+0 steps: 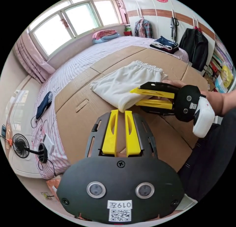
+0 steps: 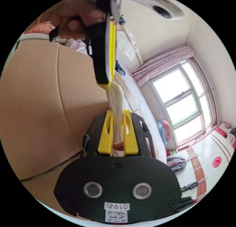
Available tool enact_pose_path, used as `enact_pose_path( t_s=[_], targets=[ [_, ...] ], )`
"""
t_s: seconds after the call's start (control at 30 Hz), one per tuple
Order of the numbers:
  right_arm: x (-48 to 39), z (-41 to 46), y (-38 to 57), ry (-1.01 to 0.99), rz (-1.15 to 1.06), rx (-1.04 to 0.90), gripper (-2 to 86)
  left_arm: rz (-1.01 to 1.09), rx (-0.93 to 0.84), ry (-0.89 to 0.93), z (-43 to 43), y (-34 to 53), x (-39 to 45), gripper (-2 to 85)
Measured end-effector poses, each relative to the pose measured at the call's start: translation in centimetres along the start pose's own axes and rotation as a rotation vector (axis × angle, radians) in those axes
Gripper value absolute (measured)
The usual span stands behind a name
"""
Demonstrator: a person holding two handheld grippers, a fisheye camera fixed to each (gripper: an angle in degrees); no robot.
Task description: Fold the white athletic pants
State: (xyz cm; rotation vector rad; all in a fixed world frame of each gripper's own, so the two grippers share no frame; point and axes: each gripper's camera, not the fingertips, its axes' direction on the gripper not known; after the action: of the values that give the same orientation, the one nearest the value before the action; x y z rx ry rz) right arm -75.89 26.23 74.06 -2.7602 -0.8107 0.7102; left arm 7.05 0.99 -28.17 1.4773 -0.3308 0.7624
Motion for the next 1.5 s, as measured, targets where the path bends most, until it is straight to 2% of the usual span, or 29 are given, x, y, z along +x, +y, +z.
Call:
enact_pose_path(
  t_s=[0.1,0.17,0.2,0.27,0.33,0.43,0.47,0.57,0.83,1.0,1.1,1.37,1.5],
  targets=[
    [1.0,-1.1,0.4,-0.034,0.085,0.016,6.4,-0.223,0.006,0.177,3.5,3.2,-4.3,11.4],
    [0.0,-2.0,0.6,-0.023,0.078,0.034,6.4,-0.466,0.104,0.458,6.4,6.3,-8.9,14.2],
    [-0.4,-2.2,0.7,-0.02,0.07,0.036,6.4,-0.523,0.134,0.547,7.4,7.1,-10.0,14.9],
    [-2.5,-2.9,1.0,-0.002,0.033,0.034,6.4,-0.666,0.272,0.847,11.1,9.5,-13.4,17.0],
    [-4.0,-3.5,1.2,0.015,0.025,0.034,6.4,-0.741,0.289,0.918,13.8,10.2,-14.7,17.8],
    [-5.8,-4.7,1.3,0.031,0.051,0.034,6.3,-0.808,0.169,0.876,18.1,10.2,-15.2,18.0],
    [-6.6,-5.2,1.4,0.036,0.049,0.039,6.3,-0.829,0.146,0.913,19.9,10.2,-15.2,18.0],
    [-9.5,-6.2,1.8,0.061,0.006,0.053,6.3,-0.887,0.153,1.022,23.8,10.5,-15.0,17.8],
    [-17.3,-7.4,3.7,0.148,-0.071,0.069,6.7,-1.02,0.062,1.061,30.8,10.3,-14.0,12.0],
    [-20.6,-8.0,6.0,0.2,-0.014,0.076,8.1,-1.044,0.1,1.11,31.8,9.4,-14.3,10.1],
    [-22.7,-6.6,7.5,0.218,-0.032,0.008,11.1,-1.035,0.117,1.138,31.9,7.9,-14.6,9.3],
    [-29.8,-1.0,12.8,0.37,-0.188,-0.188,14.4,-0.956,0.136,1.139,31.1,2.3,-16.1,8.7],
    [-32.7,1.1,15.3,0.399,-0.24,-0.22,14.8,-0.954,0.141,1.138,31.2,1.2,-16.9,8.6]
  ],
)
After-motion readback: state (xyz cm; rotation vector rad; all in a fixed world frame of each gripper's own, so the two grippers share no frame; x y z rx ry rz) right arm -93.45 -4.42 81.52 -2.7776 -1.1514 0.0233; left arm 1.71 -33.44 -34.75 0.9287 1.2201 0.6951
